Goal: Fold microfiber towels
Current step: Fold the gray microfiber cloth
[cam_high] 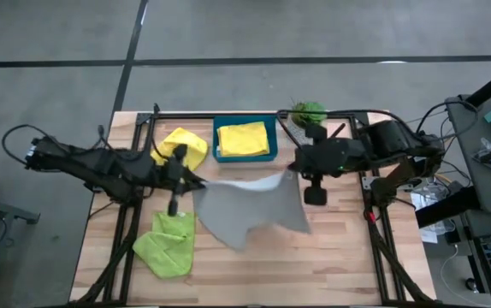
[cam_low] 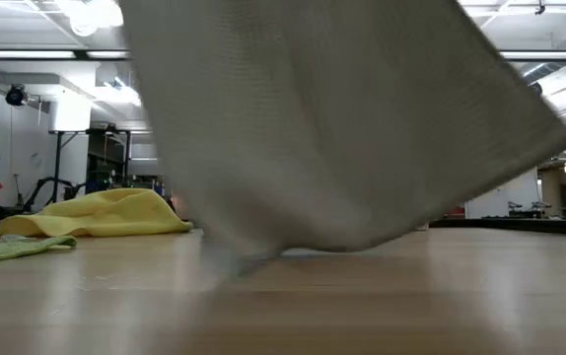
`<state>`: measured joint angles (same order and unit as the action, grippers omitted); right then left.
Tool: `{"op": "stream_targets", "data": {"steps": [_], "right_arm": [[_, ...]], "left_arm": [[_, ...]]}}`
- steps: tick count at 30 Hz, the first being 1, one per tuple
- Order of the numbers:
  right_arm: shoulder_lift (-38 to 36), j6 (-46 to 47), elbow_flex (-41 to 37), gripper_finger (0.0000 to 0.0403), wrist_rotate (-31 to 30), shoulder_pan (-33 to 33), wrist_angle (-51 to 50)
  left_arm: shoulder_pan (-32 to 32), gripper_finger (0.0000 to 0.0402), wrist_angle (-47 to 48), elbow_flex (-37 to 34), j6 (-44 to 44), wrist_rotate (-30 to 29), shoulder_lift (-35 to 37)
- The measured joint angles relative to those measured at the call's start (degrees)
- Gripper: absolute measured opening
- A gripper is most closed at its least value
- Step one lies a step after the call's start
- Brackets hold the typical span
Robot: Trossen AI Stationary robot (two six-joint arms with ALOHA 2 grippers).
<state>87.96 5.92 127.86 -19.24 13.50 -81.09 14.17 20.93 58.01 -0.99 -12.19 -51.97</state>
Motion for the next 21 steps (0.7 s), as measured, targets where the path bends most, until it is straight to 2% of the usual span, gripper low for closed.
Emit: {"op": "stream_targets", "data": {"steps": [2,4,9,13,17,21], "right_arm": [[0.0,-2.1,0.0,0.0009,-7.1,-0.5,0.6],[-0.1,-4.4,0.0,0.0008,-11.2,-1.0,1.0],[-0.2,-5.4,-0.1,0.0009,-11.5,-1.9,0.6],[-0.2,-4.5,-0.5,0.0009,-12.1,-1.0,0.0],[-0.2,1.4,-1.6,0.0009,-12.0,1.1,-4.7],[-0.3,10.6,-6.1,0.0009,-11.3,5.4,-7.0]], "left_arm": [[-2.3,0.0000,2.4,2.1,1.4,0.0,0.6],[-4.8,0.0000,5.7,4.6,2.7,0.0,0.9],[-9.2,0.0000,16.1,11.2,6.2,0.4,0.0],[-9.4,0.0000,16.4,12.4,7.3,3.2,-1.0],[-8.1,0.0000,18.2,12.3,4.1,9.3,-2.6],[-3.6,0.0000,19.0,9.6,0.7,11.0,-5.2]]}}
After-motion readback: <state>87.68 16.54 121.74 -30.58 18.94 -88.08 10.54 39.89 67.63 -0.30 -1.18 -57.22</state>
